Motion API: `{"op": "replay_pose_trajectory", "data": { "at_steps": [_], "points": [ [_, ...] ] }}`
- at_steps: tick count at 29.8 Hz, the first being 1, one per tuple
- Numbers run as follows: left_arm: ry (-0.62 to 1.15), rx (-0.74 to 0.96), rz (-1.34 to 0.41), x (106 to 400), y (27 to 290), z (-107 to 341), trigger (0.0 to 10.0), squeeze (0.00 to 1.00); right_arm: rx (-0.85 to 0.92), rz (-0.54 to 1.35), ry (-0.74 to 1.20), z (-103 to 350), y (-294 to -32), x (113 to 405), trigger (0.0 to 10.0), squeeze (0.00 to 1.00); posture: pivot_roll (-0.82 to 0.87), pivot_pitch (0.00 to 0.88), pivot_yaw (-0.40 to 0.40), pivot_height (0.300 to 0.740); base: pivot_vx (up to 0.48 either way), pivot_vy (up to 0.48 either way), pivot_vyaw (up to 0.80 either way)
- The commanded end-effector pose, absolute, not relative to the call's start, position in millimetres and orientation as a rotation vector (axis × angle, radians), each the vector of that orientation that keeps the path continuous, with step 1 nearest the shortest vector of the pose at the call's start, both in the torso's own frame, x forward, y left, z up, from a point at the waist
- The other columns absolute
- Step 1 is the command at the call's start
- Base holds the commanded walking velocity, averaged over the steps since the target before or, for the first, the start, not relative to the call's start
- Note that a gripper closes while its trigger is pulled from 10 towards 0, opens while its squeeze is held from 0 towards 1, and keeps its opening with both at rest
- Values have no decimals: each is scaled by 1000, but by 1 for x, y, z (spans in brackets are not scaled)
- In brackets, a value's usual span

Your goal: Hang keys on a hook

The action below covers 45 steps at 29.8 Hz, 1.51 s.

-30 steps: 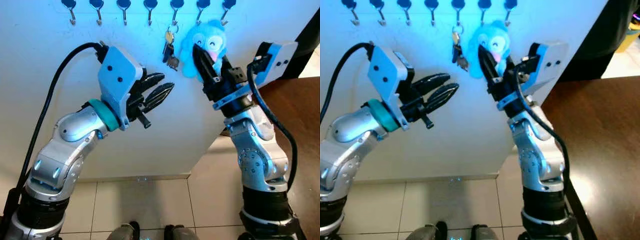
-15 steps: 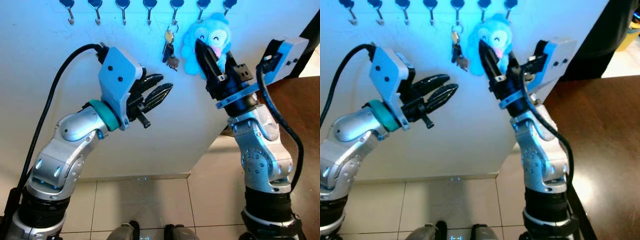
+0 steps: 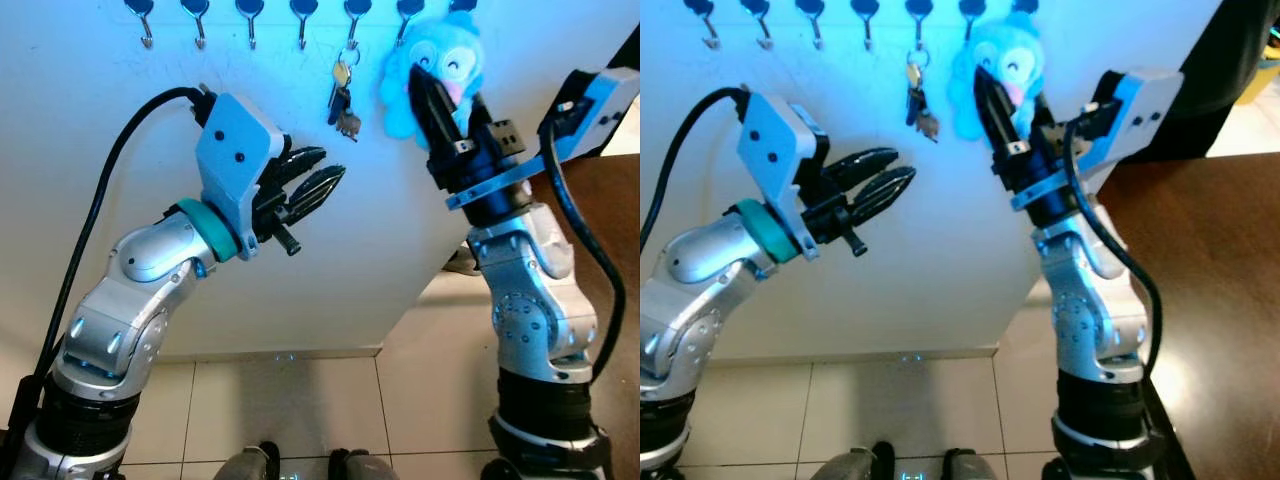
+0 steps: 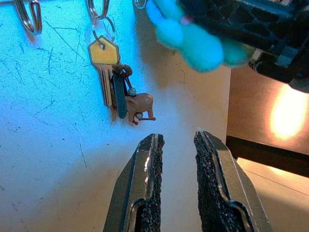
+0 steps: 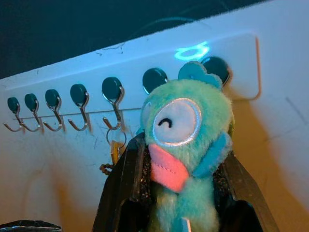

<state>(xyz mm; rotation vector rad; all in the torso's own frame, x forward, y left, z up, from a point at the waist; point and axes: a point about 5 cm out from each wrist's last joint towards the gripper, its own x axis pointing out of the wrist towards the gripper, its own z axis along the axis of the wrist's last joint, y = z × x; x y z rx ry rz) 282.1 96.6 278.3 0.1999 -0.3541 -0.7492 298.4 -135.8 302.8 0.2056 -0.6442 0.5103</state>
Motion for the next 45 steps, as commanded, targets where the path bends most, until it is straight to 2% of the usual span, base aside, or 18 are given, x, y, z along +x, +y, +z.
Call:
{"op": "replay_pose_trajectory", "data": {
  "at_steps": [1,6,9,13,17,24,35,36,38,40,41,42,43,44,45],
  "points": [
    [-350,204,-749,282,96,278,10000,0,188,518,-699,312,-134,293,10000,0,-36,119,68,740,0,0,0],
    [-351,205,-749,282,97,279,10000,0,244,531,-640,307,-134,296,10000,0,-36,118,69,740,0,0,0],
    [-353,206,-748,282,97,279,10000,0,367,584,-525,298,-129,300,10000,0,-33,118,68,740,0,0,0],
    [-353,206,-747,282,97,279,10000,0,390,601,-499,295,-127,301,10000,0,-33,118,68,740,0,0,0],
    [-355,208,-742,283,97,280,10000,0,431,680,-394,286,-118,304,10000,0,-31,119,68,740,0,0,0],
    [-355,207,-739,283,98,280,10000,0,503,716,-377,286,-118,303,10000,0,-29,121,67,740,0,0,0],
    [-351,206,-738,283,98,279,10000,0,375,701,-392,259,-122,290,10000,0,-33,119,66,740,0,0,0],
    [-348,206,-738,283,98,277,10000,0,386,677,-433,261,-125,286,10000,1000,-37,119,70,740,0,0,0],
    [-348,206,-738,283,98,277,10000,0,386,677,-433,261,-125,286,10000,1000,-37,119,70,740,0,0,0],
    [-344,206,-739,283,98,276,10000,0,372,612,-484,265,-131,284,10000,1000,-38,118,70,740,0,0,0],
    [-342,206,-739,284,98,276,10000,0,309,504,-536,270,-139,284,10000,1000,-39,119,69,740,0,0,0],
    [-342,206,-739,284,98,276,10000,0,309,504,-536,270,-139,284,10000,1000,-39,119,69,740,0,0,0],
    [-338,206,-742,284,98,274,10000,0,210,382,-582,273,-147,284,10000,0,-46,117,68,740,0,0,0],
    [-338,206,-742,284,98,274,10000,0,210,382,-582,273,-147,284,10000,0,-46,117,68,740,0,0,0],
    [-333,206,-745,283,97,272,10000,0,135,302,-592,270,-150,281,10000,0,-47,117,66,740,0,0,0]
  ]
}}
